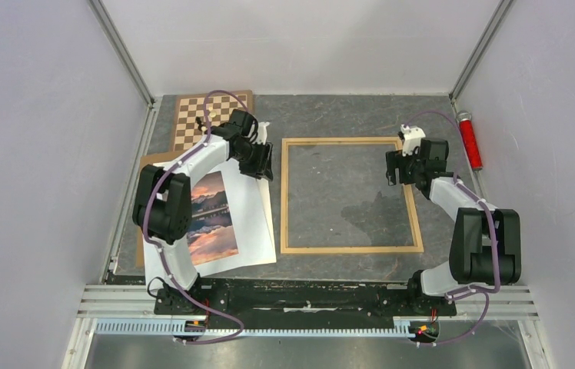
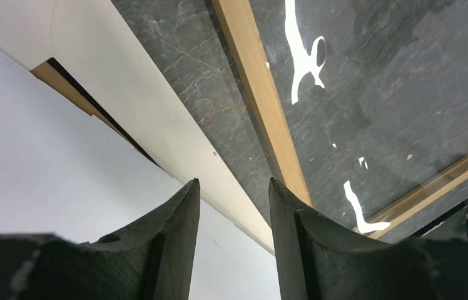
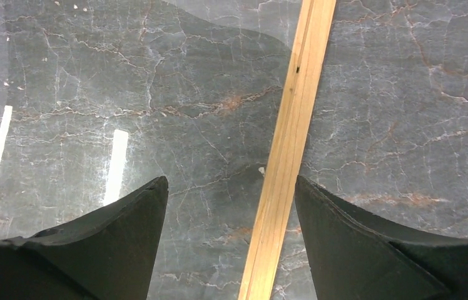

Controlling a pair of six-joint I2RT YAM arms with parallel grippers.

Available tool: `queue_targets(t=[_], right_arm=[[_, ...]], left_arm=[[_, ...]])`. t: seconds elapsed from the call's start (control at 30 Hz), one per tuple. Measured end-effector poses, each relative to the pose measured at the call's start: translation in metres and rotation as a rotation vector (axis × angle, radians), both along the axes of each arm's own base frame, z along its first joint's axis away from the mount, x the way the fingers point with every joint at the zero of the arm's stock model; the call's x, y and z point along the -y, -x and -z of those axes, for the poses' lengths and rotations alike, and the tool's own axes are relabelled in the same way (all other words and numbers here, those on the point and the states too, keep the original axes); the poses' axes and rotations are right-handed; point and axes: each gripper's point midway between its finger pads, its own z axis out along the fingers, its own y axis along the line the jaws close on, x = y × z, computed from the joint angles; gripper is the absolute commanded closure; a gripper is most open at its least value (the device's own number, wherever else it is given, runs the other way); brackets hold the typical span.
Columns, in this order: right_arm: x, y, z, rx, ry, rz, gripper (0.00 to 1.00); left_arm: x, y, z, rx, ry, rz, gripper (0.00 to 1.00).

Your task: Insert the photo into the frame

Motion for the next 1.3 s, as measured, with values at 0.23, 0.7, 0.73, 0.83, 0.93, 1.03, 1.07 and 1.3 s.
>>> queue_targets(t=[0.23, 0.7, 0.73, 0.83, 0.93, 1.03, 1.07, 1.3], right_arm=[[-0.002, -0.005, 0.015, -0.003, -0.046, -0.003, 0.23], [-0.012, -0.002, 0.027, 0.001, -0.127, -0.058, 0.23], [-0.012, -0.001, 0.028, 0.001, -0.129, -0.059, 0.23], [-0.011, 0.001, 0.03, -0.005, -0.137, -0.059, 0.23], [-0.01, 0.004, 0.033, -0.011, -0.144, -0.056, 0.23], [-0.009, 0.006, 0.035, -0.017, -0.146, -0.054, 0.23], [-0.008, 0.007, 0.036, -0.018, -0.146, -0.053, 0.23], [-0.008, 0.012, 0.04, -0.029, -0.158, -0.055, 0.23]], left_arm=[[0.017, -0.019, -0.006, 0.013, 0.1, -0.08, 0.49], [0.027, -0.048, 0.015, 0.041, 0.089, -0.17, 0.5], [0.03, -0.047, 0.015, 0.043, 0.086, -0.162, 0.5], [0.042, -0.041, 0.015, 0.049, 0.076, -0.132, 0.5], [0.051, -0.03, 0.017, 0.04, 0.06, -0.096, 0.5], [0.056, -0.023, 0.02, 0.042, 0.032, -0.063, 0.5], [0.057, -0.019, 0.022, 0.041, 0.021, -0.048, 0.5], [0.057, 0.011, 0.039, 0.01, -0.078, 0.042, 0.5]])
